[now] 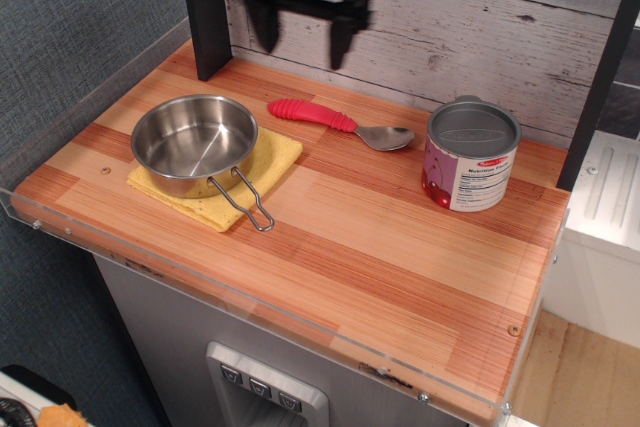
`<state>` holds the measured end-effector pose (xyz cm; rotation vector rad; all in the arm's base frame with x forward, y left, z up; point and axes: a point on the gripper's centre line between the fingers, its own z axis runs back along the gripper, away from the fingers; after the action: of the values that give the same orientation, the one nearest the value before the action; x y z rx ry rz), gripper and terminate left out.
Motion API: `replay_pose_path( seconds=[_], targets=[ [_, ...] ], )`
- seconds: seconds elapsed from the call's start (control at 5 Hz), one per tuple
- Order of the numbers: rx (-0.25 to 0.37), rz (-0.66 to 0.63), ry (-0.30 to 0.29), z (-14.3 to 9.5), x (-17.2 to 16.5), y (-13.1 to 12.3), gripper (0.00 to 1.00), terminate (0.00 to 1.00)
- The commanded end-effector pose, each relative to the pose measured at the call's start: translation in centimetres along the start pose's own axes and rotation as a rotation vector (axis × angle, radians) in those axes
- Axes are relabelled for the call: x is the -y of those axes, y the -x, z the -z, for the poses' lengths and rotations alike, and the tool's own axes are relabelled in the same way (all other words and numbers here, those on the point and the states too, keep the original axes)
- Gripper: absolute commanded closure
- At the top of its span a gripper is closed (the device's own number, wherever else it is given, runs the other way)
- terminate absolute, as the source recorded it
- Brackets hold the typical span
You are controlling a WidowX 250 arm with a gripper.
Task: Bring the tin to the front edge of the table
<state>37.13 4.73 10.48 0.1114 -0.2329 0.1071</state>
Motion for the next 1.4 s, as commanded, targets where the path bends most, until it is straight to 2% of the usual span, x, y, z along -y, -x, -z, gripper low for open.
replay_pose_path(
  seconds=[0.0, 0.2, 0.4, 0.8, 1.0, 1.2],
  targets=[
    [0.164, 0.059, 0.060, -3.8, 5.7, -2.5, 0.00, 0.00],
    [0.199, 0.076, 0.084, -3.4, 7.7, -3.7, 0.00, 0.00],
    [0.196, 0.102, 0.112, -2.5, 9.6, -4.3, 0.00, 0.00],
    [0.272, 0.098, 0.172, -0.7, 12.0, -4.3, 0.00, 0.00],
    [0.283, 0.123, 0.190, 0.4, 12.4, -4.5, 0.00, 0.00],
    [0.259, 0.140, 0.182, 1.6, 12.5, -4.6, 0.00, 0.00]
  ],
)
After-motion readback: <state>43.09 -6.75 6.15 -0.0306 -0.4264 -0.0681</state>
